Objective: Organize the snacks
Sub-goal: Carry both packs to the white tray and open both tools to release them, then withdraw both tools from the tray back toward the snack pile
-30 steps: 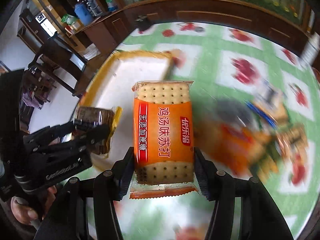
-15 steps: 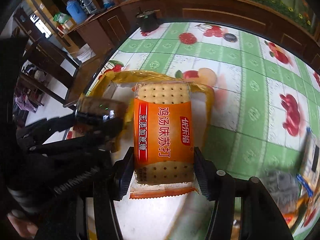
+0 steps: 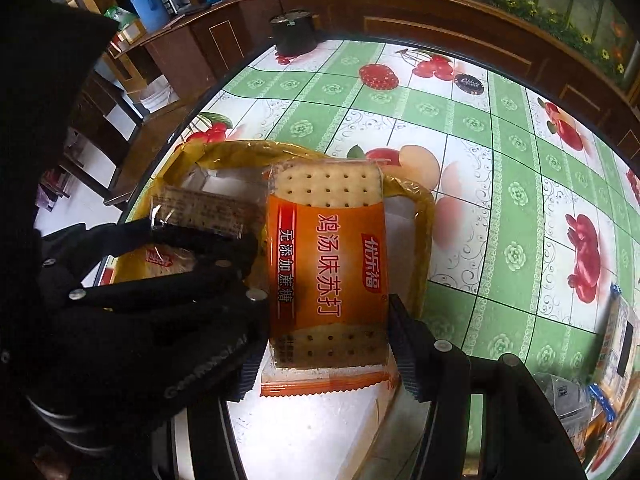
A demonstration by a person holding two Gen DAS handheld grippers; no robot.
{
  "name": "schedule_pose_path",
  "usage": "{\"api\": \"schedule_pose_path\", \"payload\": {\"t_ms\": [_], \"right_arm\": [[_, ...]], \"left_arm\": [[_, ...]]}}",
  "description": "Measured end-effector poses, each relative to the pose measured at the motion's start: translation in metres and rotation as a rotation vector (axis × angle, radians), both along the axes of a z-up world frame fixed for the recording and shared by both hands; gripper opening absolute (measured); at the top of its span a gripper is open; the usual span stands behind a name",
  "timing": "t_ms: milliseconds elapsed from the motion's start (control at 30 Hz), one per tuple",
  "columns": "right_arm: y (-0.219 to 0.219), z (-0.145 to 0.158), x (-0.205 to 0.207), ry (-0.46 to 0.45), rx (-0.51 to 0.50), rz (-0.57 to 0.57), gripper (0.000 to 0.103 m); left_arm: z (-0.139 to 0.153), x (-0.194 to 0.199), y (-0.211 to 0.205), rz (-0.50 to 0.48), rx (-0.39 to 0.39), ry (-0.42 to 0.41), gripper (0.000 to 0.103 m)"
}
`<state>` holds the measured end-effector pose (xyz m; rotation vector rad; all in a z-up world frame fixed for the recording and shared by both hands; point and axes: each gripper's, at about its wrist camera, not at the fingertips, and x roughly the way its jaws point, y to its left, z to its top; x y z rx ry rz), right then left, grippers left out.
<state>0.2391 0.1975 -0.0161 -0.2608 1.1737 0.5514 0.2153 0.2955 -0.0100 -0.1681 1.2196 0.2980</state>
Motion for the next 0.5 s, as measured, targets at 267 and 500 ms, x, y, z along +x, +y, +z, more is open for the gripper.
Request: {"api": "schedule_pose_path", "payload": {"t_ms": [267, 500], "right_arm": [[-0.007, 0.02, -0.006, -0.072, 0.008, 0.003, 0.072], [-0.022, 0.03, -0.016, -0.078, 0.0, -0.014, 0.072]], "left_arm": [[0.018, -0.011, 0.006, 0.032, -0.016, -0.046, 0.071], [0.02, -0.012, -0.007, 0.014, 0.045, -0.013, 0.074]]}}
